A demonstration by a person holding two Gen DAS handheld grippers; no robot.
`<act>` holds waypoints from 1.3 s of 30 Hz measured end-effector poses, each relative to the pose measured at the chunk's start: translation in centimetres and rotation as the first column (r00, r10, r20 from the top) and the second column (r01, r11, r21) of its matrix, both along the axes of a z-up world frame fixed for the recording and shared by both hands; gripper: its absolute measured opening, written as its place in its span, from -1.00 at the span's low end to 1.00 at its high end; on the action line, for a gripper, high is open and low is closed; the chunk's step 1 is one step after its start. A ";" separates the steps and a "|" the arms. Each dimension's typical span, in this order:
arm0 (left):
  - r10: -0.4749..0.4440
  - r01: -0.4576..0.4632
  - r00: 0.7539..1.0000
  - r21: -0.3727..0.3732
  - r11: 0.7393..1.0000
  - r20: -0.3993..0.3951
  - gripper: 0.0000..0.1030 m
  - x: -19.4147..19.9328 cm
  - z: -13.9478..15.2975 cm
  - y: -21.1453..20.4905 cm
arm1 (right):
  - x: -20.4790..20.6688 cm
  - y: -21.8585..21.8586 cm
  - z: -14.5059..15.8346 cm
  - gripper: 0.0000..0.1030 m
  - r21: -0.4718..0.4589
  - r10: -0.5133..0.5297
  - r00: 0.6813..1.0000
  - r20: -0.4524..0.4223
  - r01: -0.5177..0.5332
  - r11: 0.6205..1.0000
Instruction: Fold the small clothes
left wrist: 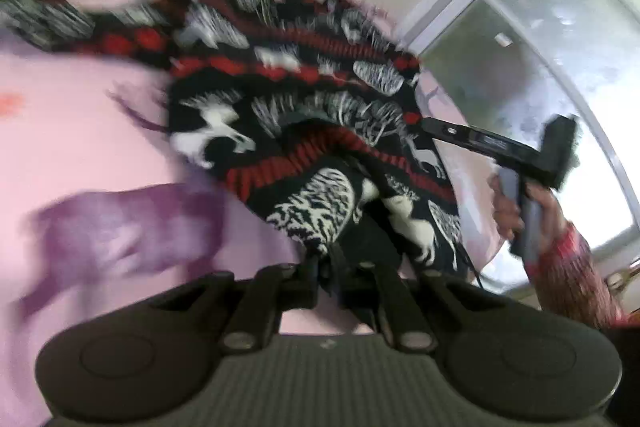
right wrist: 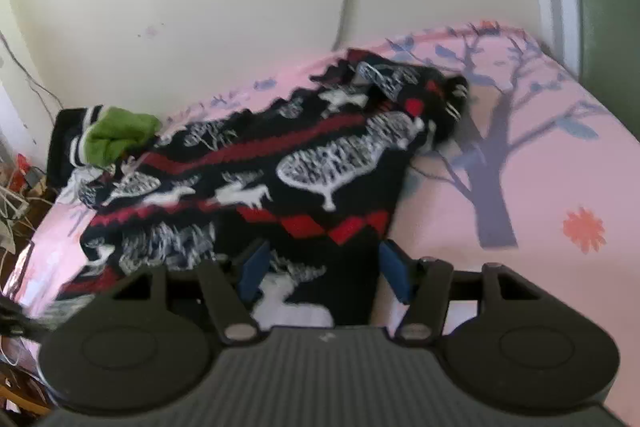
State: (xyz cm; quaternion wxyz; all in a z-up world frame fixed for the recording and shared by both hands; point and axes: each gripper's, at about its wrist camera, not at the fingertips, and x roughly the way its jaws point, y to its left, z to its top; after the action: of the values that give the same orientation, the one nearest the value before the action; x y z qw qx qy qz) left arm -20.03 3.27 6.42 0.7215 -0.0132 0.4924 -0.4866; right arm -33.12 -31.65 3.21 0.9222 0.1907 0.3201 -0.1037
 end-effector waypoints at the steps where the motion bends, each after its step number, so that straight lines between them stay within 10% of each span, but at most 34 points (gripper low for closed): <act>1: 0.014 -0.014 1.000 0.003 1.000 0.019 -0.89 -0.5 0.9 2.0 | 0.3 0.1 0.2 0.05 -0.012 0.008 1.000 0.008 -0.008 1.000; 5: 0.100 -0.103 0.994 0.089 0.991 0.047 -0.83 -2.2 1.9 8.2 | 1.8 0.5 1.2 0.05 -0.066 0.038 0.998 0.055 -0.034 0.997; 8: 0.223 -0.235 0.970 0.148 0.961 0.094 -0.29 -1.2 1.9 10.2 | 3.8 0.5 2.2 0.05 -0.058 0.071 0.992 0.100 -0.066 0.996; 14: 0.483 -0.486 0.873 0.027 0.874 0.071 0.63 7.6 3.0 10.6 | 9.4 4.5 3.8 0.05 -0.072 0.242 0.961 0.130 -0.235 0.969; 17: 0.500 -0.500 0.866 -0.025 0.866 -0.004 1.00 13.2 2.7 8.5 | 11.5 7.0 3.3 0.06 -0.083 0.316 0.937 0.146 -0.306 0.948; 21: 0.556 -0.551 0.829 0.087 0.830 -0.057 0.75 20.6 0.1 3.8 | 13.7 8.4 0.9 0.06 -0.044 0.310 0.941 0.133 -0.307 0.951; 22: 0.571 -0.561 0.818 0.113 0.820 -0.077 0.39 22.1 -0.9 3.1 | 14.1 8.5 0.4 0.06 -0.020 0.304 0.944 0.131 -0.304 0.952; 23: 0.572 -0.557 0.815 0.148 0.817 -0.094 -0.59 22.8 -1.6 2.8 | 14.3 8.3 -0.1 0.06 -0.001 0.297 0.946 0.126 -0.300 0.954; 24: 0.572 -0.546 0.811 0.191 0.816 -0.126 -0.75 23.9 -2.2 2.5 | 14.5 8.2 -0.7 0.06 0.013 0.288 0.951 0.114 -0.292 0.956; 31: 0.718 -0.688 0.692 -0.235 0.687 0.073 -0.78 22.1 10.5 9.9 | 15.4 7.8 -3.0 0.13 0.105 0.277 0.957 0.089 -0.286 0.953; 39: 0.603 -0.595 0.790 -0.103 0.797 0.110 -0.69 20.4 7.7 5.2 | 16.0 8.3 -3.3 0.34 0.119 0.314 0.942 0.118 -0.328 0.937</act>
State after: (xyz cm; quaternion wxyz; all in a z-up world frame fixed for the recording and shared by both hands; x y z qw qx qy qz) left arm 0.34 8.50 14.14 0.8697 -0.1577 0.3966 -0.2480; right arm -17.12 -23.32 -0.07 0.9258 0.2036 0.3083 0.0798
